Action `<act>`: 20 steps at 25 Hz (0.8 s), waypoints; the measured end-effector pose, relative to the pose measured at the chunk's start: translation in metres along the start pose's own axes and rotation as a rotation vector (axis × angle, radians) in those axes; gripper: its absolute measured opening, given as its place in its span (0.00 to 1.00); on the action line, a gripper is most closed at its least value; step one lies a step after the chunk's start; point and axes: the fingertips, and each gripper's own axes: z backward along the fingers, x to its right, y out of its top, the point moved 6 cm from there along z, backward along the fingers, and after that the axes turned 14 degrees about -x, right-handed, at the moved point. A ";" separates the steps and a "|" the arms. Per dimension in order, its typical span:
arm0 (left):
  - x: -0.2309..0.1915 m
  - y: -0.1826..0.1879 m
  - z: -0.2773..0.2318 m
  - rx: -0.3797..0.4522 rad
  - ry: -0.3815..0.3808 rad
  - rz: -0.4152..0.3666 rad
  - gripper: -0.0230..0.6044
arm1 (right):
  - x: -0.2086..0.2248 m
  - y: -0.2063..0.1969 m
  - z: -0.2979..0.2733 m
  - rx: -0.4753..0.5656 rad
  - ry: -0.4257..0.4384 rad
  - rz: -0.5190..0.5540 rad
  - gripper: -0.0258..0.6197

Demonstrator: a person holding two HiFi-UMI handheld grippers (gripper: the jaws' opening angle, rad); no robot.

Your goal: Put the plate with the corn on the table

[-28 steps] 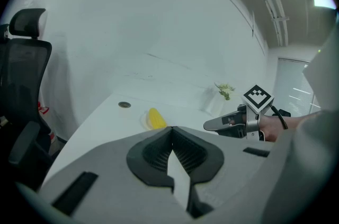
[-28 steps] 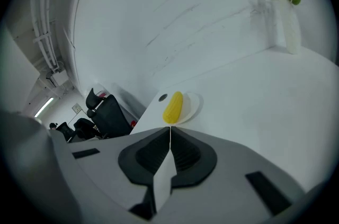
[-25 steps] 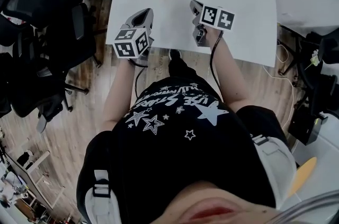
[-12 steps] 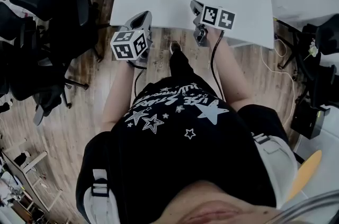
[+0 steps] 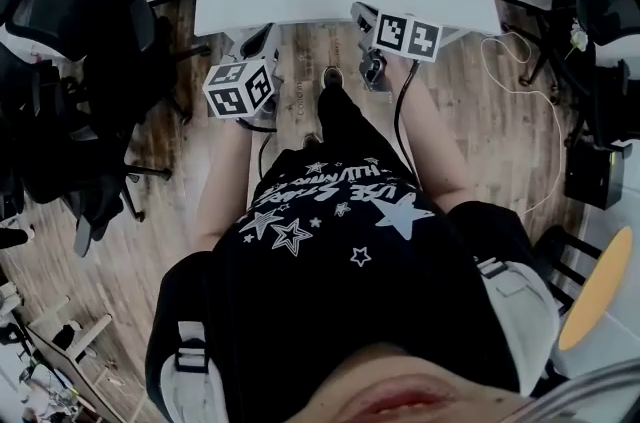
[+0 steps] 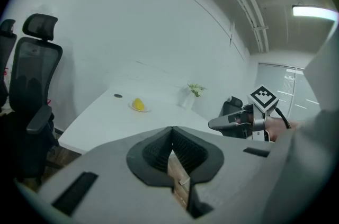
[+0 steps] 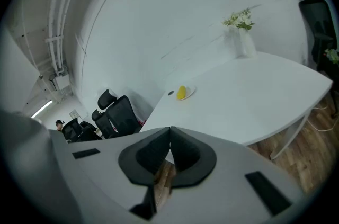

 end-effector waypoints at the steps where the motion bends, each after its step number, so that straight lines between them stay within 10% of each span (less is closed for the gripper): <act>1: 0.005 -0.004 0.003 -0.001 -0.005 0.001 0.05 | -0.001 -0.006 0.005 0.002 0.000 -0.002 0.05; 20: 0.097 -0.043 0.010 -0.027 -0.065 -0.024 0.05 | 0.022 -0.063 0.091 0.001 -0.035 -0.005 0.05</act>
